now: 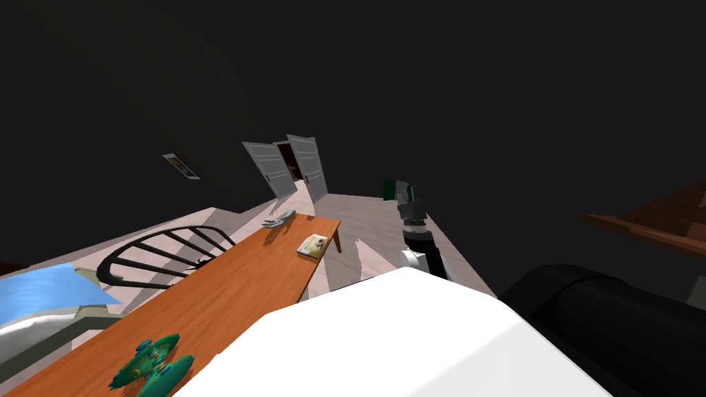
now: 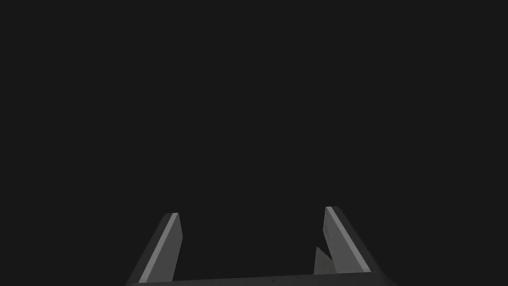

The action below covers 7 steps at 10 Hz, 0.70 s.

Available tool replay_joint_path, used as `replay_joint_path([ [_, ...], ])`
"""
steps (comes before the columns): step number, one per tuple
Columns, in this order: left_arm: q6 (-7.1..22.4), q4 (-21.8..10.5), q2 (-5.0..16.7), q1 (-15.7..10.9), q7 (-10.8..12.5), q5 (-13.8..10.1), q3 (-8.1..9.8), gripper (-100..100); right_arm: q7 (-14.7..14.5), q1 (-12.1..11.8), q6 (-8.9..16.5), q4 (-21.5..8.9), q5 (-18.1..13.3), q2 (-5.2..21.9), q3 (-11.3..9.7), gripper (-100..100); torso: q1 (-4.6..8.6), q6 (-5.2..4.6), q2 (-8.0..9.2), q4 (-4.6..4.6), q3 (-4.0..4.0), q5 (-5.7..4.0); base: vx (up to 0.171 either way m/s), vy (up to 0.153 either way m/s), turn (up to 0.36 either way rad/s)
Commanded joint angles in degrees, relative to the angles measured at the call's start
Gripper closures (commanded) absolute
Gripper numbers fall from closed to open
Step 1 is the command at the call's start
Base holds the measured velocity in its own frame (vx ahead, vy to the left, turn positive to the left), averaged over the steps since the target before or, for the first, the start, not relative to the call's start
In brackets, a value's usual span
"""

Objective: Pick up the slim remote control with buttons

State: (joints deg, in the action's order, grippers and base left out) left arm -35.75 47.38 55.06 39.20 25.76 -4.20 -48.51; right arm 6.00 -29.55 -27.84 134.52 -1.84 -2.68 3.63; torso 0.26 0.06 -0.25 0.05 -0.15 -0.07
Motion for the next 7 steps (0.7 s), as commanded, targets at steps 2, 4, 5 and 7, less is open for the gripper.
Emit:
replay_joint_path([
  [2,0.6,-4.2,2.5,0.1,2.5,-0.8,-2.54,-100,0.0,0.0,0.0,0.0,0.0,0.0,0.0,0,0.04,-0.04,-0.05,0.0,-0.02,-0.01,0.138,-0.029,-0.267],
  [4,0.7,-6.5,3.1,0.1,3.3,-1.2,-3.44,-100,0.0,0.0,0.0,0.0,0.0,0.0,0.0,0,0.03,0.01,-0.18,0.04,-0.11,-0.01,0.13,-0.006,-0.16],
  [5,0.7,-6.3,3.1,0.1,3.3,-1.2,-3.44,-100,0.0,0.0,0.0,0.0,0.0,0.0,0.0,0,0.03,-0.04,-0.15,0.03,-0.08,-0.02,0.083,0.003,-0.101],
  [7,1.0,-9.6,3.8,-0.2,4.7,-1.7,-4.8,-100,0.0,0.0,0.0,0.0,0.0,0.0,0.0,0,0.01,-0.02,0.03,-0.01,0.02,-0.01,0.109,-0.01,-0.244],
])
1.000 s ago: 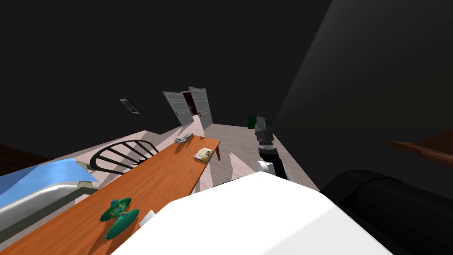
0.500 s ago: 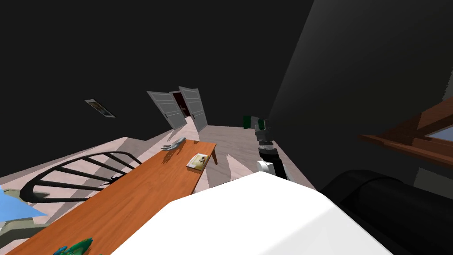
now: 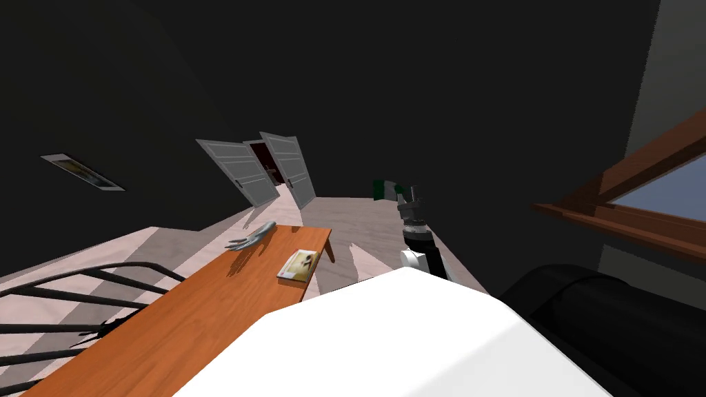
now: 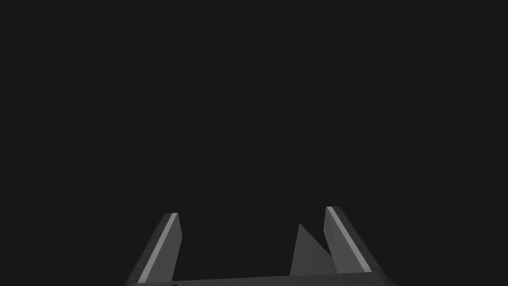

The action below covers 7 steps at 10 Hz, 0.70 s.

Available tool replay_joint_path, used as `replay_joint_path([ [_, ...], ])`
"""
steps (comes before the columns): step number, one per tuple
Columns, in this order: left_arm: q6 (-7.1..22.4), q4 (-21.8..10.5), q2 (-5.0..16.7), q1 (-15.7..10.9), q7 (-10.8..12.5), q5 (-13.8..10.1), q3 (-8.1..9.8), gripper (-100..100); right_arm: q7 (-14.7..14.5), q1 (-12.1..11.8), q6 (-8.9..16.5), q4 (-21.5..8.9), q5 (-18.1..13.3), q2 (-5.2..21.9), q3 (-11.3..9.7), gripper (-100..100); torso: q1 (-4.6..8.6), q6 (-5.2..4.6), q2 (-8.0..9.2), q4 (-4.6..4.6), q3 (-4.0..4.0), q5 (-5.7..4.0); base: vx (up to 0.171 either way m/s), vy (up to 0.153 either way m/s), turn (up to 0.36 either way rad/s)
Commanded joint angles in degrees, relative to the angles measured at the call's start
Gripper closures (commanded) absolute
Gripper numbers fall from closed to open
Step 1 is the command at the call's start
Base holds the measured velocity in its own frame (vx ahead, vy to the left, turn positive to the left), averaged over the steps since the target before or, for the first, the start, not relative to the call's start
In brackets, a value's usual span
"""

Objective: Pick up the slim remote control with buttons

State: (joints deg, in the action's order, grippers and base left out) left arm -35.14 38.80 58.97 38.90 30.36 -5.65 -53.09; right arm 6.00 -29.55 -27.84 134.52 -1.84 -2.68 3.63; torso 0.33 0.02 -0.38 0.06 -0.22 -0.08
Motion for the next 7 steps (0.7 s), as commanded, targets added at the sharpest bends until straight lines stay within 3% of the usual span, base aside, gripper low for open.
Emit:
replay_joint_path([
  [1,0.5,-2.1,0.0,-0.2,0.7,-0.4,-0.72,-100,0.0,0.0,0.0,0.0,0.0,0.0,0.0,0,0.0,0.0,0.0,0.0,0.0,0.0,0.15,-0.002,-0.271],
  [4,0.9,-3.7,-0.4,-1.0,1.6,-0.7,-1.42,-100,0.0,0.0,0.0,0.0,0.0,0.0,0.0,0,-0.05,0.1,0.01,0.02,-0.01,0.02,0.121,0.013,-0.121],
  [6,1.8,-4.8,-2.5,-2.2,2.5,-0.7,-2.29,-100,0.0,0.0,0.0,0.0,0.0,0.0,0.0,0,0.01,0.04,0.09,-0.01,0.04,0.01,0.097,0.01,-0.202],
  [7,1.8,-4.8,-2.5,-2.2,2.5,-0.7,-2.29,-100,0.0,0.0,0.0,0.0,0.0,0.0,0.0,0,-0.05,0.06,0.15,-0.02,0.07,0.02,0.034,0.028,-0.042],
])
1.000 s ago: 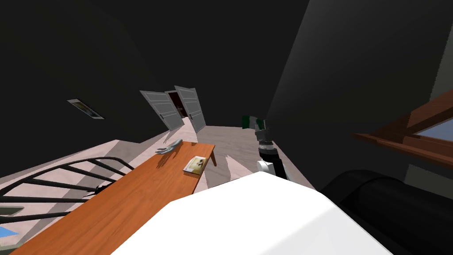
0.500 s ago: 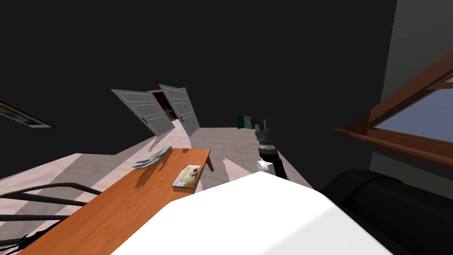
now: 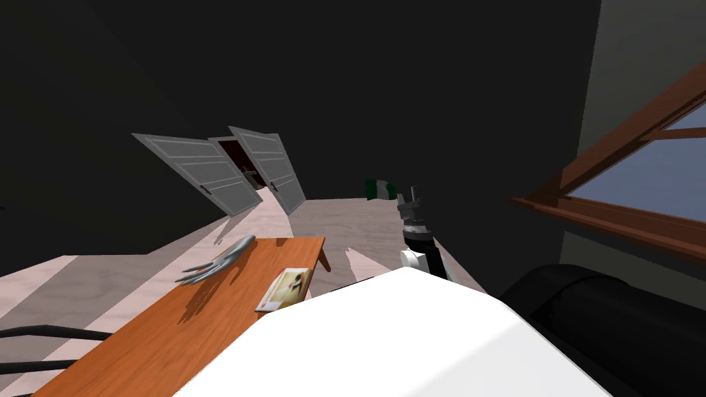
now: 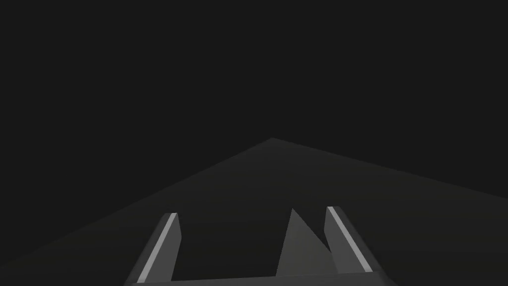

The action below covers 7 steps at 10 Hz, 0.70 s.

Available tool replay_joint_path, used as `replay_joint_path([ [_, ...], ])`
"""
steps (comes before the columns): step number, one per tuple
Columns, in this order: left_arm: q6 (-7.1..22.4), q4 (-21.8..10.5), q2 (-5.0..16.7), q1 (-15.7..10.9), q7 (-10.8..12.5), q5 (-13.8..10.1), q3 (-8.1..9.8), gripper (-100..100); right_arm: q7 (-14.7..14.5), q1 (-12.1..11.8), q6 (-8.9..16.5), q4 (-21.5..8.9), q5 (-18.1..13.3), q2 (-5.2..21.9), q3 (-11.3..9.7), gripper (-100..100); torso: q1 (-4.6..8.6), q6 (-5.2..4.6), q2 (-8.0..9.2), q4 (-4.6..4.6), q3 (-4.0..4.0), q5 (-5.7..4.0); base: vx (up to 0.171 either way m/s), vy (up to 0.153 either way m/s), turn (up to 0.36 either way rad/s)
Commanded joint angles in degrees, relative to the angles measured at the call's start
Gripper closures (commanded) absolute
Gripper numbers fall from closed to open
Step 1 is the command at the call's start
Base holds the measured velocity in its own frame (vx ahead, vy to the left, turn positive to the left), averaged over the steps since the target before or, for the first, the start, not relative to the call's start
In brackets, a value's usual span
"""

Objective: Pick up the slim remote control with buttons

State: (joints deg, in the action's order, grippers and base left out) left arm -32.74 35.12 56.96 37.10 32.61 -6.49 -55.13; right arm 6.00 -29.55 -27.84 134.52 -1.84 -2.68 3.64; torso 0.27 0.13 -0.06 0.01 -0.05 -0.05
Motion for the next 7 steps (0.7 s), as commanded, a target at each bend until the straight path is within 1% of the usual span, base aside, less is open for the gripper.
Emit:
replay_joint_path([
  [1,0.0,0.0,0.0,0.0,0.0,0.0,0.0,-100,0.0,0.0,0.0,0.0,0.0,0.0,0.0,0,0.0,0.0,0.0,0.0,0.0,0.0,0.009,0.009,0.001],
  [2,-0.1,-0.1,-0.1,-0.1,0.0,0.0,-0.03,0,0.0,0.0,0.0,0.0,0.0,0.0,0.0,0,0.06,0.0,0.12,-0.03,0.07,-0.02,0.0,0.0,0.0],
  [3,0.8,-0.7,-1.7,-0.4,-0.4,0.5,0.27,-100,0.0,0.0,0.0,0.0,0.0,0.0,0.0,0,0.09,0.0,0.17,-0.04,0.1,-0.02,0.01,0.029,-0.005],
  [6,2.5,-1.7,-4.9,-1.2,-1.4,1.4,0.87,-100,0.0,0.0,0.0,0.0,0.0,0.0,0.0,0,-0.2,0.0,0.18,-0.05,0.11,0.05,0.006,0.079,-0.009],
  [7,2.3,-1.2,-4.2,-1.0,-1.2,1.1,0.81,-100,0.0,0.0,0.0,0.0,0.0,0.0,0.0,0,-0.2,0.0,0.21,-0.05,0.13,0.05,-0.003,0.033,-0.006],
])
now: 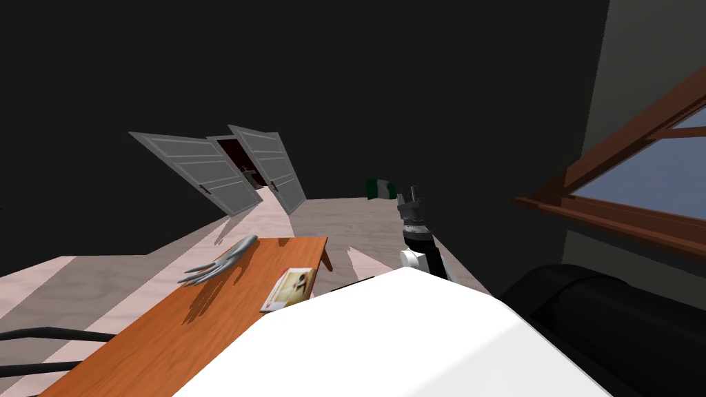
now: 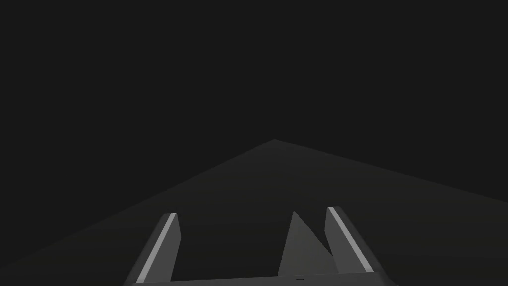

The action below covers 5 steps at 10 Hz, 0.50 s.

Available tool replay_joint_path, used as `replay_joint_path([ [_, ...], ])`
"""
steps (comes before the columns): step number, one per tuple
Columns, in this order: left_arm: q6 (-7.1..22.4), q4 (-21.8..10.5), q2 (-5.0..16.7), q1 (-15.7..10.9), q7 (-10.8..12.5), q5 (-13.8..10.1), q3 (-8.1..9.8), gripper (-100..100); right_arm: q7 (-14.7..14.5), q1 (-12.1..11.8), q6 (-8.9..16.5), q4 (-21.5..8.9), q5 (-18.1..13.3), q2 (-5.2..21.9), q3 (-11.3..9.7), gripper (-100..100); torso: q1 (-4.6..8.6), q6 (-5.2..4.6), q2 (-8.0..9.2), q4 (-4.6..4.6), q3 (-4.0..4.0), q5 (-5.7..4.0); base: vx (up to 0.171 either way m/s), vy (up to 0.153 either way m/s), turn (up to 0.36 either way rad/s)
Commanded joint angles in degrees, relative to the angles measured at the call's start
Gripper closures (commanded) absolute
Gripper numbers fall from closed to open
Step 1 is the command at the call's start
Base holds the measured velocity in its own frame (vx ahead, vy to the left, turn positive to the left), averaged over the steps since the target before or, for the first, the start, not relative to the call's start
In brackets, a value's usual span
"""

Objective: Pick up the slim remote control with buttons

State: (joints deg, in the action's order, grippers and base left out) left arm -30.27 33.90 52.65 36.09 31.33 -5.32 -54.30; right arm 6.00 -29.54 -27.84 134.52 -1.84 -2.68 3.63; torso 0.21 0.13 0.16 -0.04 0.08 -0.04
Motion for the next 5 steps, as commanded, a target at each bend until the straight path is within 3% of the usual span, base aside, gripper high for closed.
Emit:
replay_joint_path([
  [1,0.0,0.0,0.0,0.0,0.0,0.0,0.0,100,0.0,0.0,0.0,0.0,0.0,0.0,0.0,0,0.0,0.0,0.0,0.0,0.0,0.0,-0.002,0.008,0.007],
  [5,0.0,0.0,0.0,0.1,0.1,0.0,0.0,100,0.0,0.0,0.0,0.0,0.0,0.0,0.0,0,0.14,-0.05,-0.01,-0.02,0.0,-0.02,0.0,0.0,0.0],
])
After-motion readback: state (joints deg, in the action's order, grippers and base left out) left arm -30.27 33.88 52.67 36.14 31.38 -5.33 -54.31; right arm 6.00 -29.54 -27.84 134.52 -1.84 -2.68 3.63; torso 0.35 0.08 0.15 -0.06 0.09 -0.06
